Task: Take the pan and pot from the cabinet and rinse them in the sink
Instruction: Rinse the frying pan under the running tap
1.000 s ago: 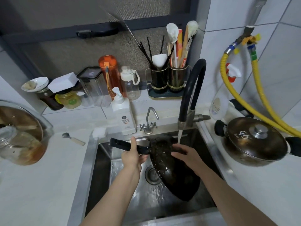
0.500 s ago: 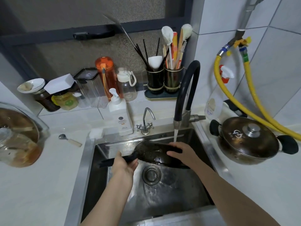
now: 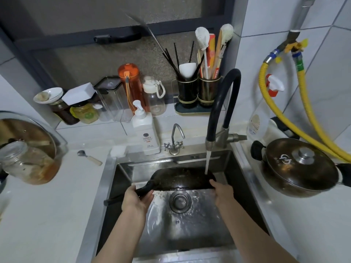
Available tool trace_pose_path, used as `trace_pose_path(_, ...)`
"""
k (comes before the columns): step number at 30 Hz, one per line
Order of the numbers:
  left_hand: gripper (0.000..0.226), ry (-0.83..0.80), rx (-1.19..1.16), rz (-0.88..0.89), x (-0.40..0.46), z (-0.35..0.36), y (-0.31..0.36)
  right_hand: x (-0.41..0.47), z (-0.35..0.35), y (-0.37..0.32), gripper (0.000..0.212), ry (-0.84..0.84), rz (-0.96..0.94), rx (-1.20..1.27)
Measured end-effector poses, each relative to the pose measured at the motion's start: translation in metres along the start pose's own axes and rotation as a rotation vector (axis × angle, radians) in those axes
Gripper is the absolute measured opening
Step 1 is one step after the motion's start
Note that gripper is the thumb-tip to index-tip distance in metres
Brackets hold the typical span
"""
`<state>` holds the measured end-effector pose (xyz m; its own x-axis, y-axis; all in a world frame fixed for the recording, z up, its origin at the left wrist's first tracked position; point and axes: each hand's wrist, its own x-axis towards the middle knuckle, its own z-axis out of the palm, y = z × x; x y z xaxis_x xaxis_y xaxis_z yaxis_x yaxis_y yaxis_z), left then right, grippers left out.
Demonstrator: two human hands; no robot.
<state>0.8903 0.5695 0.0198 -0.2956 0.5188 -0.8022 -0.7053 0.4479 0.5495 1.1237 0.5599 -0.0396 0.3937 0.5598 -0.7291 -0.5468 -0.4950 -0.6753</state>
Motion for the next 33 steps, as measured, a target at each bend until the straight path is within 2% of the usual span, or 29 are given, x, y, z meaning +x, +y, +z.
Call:
trace_pose_path(3,0.038,0.003,0.033,0.014,0.003,-0.012,-0.002,-0.012,0.006,-0.004,0.039,-0.053,-0.01,0.006)
trace_pose_path(6,0.019,0.006,0.047,0.088,0.0,-0.02,-0.006,-0.021,0.017,-0.016,0.037,-0.144,-0.047,0.113)
trace_pose_path(11,0.025,0.066,0.07,0.249,-0.007,-0.026,-0.021,-0.029,0.033,-0.032,0.037,-0.205,-0.002,0.286)
trace_pose_path(16,0.024,-0.011,0.122,0.333,-0.007,-0.031,-0.023,-0.036,0.038,-0.029,0.035,-0.149,0.075,0.452)
trace_pose_path(20,0.019,-0.066,0.183,0.385,-0.012,-0.028,-0.03,-0.039,0.044,-0.022,0.046,-0.181,0.057,0.412)
trace_pose_path(23,0.019,-0.079,0.235,0.39,-0.014,-0.022,-0.043,-0.04,0.043,-0.017,0.046,-0.182,0.051,0.354)
trace_pose_path(27,0.015,-0.144,0.352,0.43,-0.015,-0.012,-0.053,-0.036,0.032,-0.016,0.031,-0.149,0.095,0.335)
trace_pose_path(30,0.018,-0.216,0.481,0.48,-0.018,0.004,-0.053,-0.033,0.028,-0.021,0.005,-0.13,0.146,0.334)
trace_pose_path(33,0.026,-0.287,0.591,0.52,-0.023,0.022,-0.054,-0.032,0.025,-0.028,0.023,-0.128,0.133,0.344)
